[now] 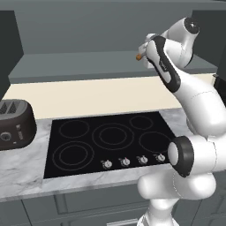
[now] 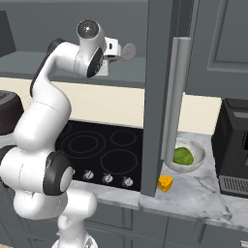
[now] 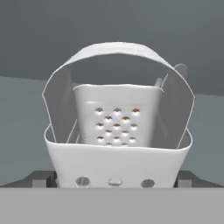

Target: Pick the cheese from the fridge and the cheese grater from the cabinet and place them next to the salad bowl.

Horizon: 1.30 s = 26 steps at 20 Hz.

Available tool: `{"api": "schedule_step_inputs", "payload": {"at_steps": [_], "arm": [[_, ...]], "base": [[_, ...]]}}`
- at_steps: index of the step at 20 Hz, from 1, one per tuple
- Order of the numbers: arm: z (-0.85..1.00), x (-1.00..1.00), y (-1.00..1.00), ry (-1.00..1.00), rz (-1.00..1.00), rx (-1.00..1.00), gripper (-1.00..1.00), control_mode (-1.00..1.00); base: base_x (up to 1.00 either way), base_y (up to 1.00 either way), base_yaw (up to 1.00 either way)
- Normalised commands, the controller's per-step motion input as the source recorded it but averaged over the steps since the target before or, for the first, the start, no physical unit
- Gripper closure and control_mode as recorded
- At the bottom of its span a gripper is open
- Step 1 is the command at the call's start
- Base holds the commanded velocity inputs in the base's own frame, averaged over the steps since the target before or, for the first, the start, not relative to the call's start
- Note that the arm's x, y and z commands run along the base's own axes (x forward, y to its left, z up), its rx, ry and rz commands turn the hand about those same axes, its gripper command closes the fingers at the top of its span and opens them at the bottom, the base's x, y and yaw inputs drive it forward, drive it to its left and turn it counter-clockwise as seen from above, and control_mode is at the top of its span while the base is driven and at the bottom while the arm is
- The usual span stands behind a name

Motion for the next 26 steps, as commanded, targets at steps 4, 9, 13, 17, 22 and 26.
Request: {"api": "schedule_step_inputs", "payload": {"at_steps": [4,9,13,17,22,26], "arm": [[-0.06,0.15,0.00,0.00,0.00,0.00,-1.00,-1.00],[-0.02,0.05,0.00,-0.03,0.00,0.00,1.00,-1.00],[0.00,-0.07,-0.02,-0.10,0.00,0.00,1.00,-1.00],[0.00,-0.19,-0.01,-0.12,0.00,0.00,1.00,-1.00],[0.00,-0.41,-0.01,-0.07,0.00,0.00,1.00,-1.00],[0.03,-0.60,-0.06,0.01,-0.10,0.02,1.00,-1.00]], "base": [[0.00,0.00,0.00],[0.00,0.00,0.00],[0.00,0.00,0.00],[0.00,0.00,0.00],[0.00,0.00,0.00],[0.00,0.00,0.00]]}}
